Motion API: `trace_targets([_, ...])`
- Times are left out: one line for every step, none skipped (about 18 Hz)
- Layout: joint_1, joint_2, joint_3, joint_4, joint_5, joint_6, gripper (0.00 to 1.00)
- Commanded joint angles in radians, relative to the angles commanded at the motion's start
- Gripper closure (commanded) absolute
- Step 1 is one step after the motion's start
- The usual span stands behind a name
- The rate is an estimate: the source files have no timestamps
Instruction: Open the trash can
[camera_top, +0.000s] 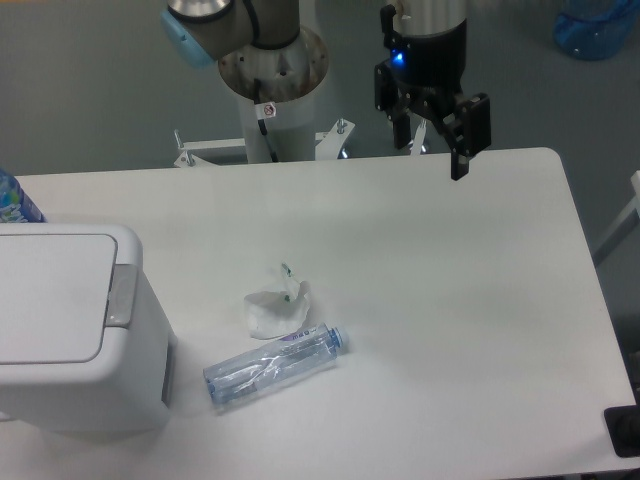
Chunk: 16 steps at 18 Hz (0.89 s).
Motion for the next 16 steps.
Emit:
trace_targets([0.000, 0.000, 0.000, 0.000, -0.002, -0.002, 0.00])
trace_targets([0.000, 0.000, 0.000, 0.000, -0.002, -0.002, 0.00])
trace_targets([-0.002, 0.000, 0.000, 0.000, -0.002, -0.003, 0.00])
trace_targets([-0.002, 0.002, 0.000, 0.000, -0.006, -0.005, 0.00])
trace_targets([-0.003, 0.002, 0.000, 0.000, -0.014, -0.018, 0.00])
trace_targets([-0.003, 0.000, 0.002, 0.000, -0.026, -0.058, 0.00])
trace_targets([-0.005, -0.002, 0.003, 0.002, -0.035, -0.118, 0.00])
trace_targets([-0.006, -0.005, 0.008, 0.003, -0.040, -0.183, 0.00])
trace_targets([-0.011, -0.008, 0.011, 0.015, -0.043, -0.252, 0.00])
trace_targets([-0.024, -0.014, 0.011, 0.038, -0.054, -0.324, 0.00])
trace_targets([-0.047, -0.017, 0.008, 0.069, -0.061, -0.403, 0.00])
trace_targets([-0.072, -0.026, 0.005, 0.099, -0.064, -0.484, 0.00])
trace_targets([-0.095, -0.035, 0.006, 0.132, -0.064, -0.570, 0.00])
trace_targets([-0.118, -0.044, 0.006, 0.165, -0.067, -0.657, 0.00])
trace_targets([-0.142, -0.058, 0.006, 0.198, -0.071, -0.748, 0.00])
trace_targets([-0.167, -0.069, 0.005, 0.233, -0.071, -0.834, 0.00])
